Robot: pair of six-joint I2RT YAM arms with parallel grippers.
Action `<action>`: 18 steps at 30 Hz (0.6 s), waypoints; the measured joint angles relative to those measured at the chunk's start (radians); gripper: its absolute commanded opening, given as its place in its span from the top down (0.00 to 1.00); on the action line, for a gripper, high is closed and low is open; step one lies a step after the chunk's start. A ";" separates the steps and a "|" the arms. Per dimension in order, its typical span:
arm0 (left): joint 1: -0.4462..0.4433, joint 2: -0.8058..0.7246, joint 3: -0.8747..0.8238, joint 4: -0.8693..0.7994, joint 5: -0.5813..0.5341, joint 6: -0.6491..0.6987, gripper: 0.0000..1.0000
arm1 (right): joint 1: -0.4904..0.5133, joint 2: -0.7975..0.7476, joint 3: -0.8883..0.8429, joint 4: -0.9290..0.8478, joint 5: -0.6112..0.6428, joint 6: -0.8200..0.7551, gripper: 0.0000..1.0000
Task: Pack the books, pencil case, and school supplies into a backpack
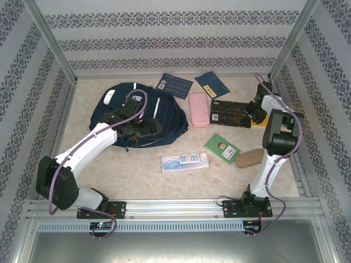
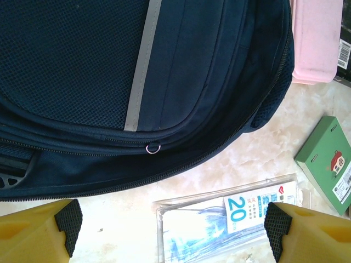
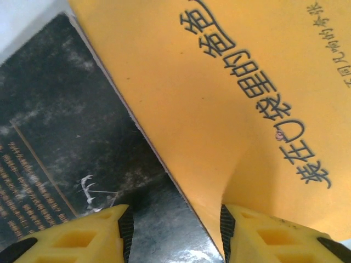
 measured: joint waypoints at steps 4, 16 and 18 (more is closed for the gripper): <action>0.000 0.020 0.011 0.000 0.000 0.000 0.12 | 0.026 0.000 -0.009 0.005 -0.045 0.028 0.52; 0.000 0.026 0.008 0.001 0.001 0.000 0.12 | 0.250 -0.042 -0.104 0.035 -0.090 0.101 0.52; 0.000 0.023 0.005 0.001 0.002 0.000 0.12 | 0.266 -0.049 -0.105 0.023 -0.087 0.094 0.51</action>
